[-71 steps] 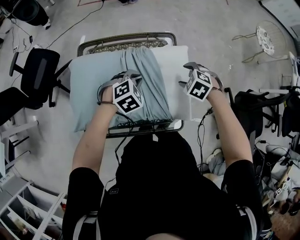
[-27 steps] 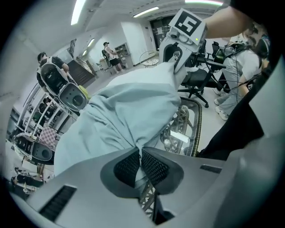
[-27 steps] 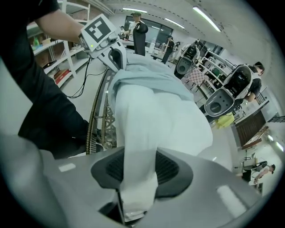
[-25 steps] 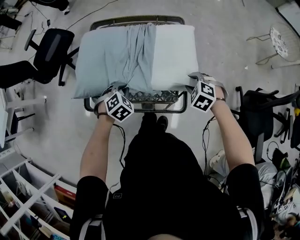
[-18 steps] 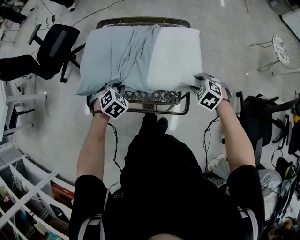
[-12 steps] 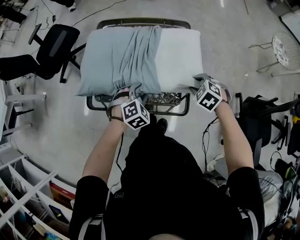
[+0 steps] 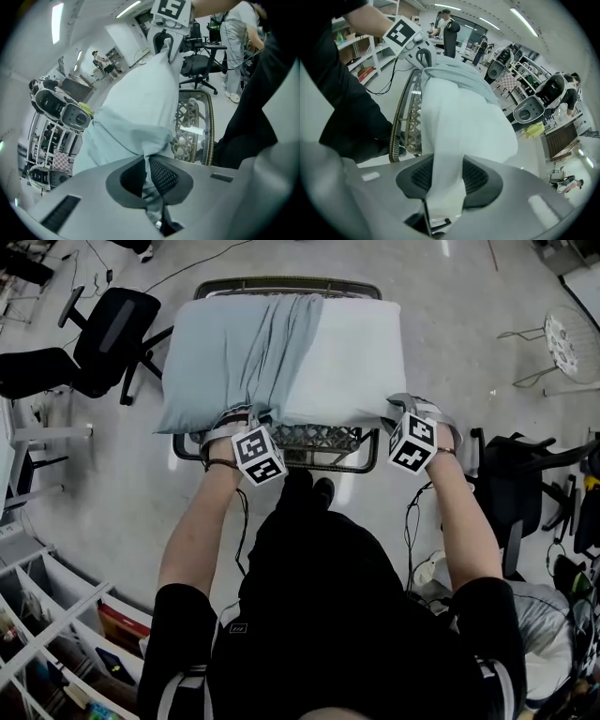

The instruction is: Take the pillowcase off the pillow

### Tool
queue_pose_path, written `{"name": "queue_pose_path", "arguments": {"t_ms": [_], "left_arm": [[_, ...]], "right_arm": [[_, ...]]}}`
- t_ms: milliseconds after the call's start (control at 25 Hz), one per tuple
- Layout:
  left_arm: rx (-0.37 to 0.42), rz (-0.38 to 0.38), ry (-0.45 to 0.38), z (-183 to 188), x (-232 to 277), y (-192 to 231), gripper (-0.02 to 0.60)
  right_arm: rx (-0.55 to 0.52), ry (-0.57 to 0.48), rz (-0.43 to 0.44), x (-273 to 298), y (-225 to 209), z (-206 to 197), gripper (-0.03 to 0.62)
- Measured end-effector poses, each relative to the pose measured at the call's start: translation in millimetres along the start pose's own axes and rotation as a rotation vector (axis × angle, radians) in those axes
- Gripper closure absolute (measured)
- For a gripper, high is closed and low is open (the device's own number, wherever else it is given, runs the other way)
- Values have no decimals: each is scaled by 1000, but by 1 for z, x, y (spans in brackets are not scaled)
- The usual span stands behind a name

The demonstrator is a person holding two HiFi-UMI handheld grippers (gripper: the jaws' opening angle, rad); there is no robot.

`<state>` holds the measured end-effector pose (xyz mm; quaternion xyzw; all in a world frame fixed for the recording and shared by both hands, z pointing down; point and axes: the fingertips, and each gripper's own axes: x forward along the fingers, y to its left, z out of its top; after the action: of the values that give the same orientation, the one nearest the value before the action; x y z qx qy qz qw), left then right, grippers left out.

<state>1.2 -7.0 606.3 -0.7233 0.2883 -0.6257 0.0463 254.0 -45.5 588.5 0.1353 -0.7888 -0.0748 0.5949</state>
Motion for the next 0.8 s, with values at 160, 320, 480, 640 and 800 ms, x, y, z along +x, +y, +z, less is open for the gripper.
{"name": "queue_pose_path", "arguments": {"t_ms": [160,320,480,640,800], "left_arm": [[-25,20,36,-40,-12,21,566],[-68,26,53,-54,-16,32,565],[-175,-22,23,-47,-16,24,566],[-233,-31,-14,-33,-19,23,567],[-234,-64,-31,-31,-14,19,566]], "right_arm": [[27,-39,15,-5,-4,-1,434],[36,-61,25,-7,-4,-1,433],[108,-46,73,-2,10,-5,320],[38,-46,-27,-6,17,24,260],[-15,-161,-89,-9,33,86,261]]}}
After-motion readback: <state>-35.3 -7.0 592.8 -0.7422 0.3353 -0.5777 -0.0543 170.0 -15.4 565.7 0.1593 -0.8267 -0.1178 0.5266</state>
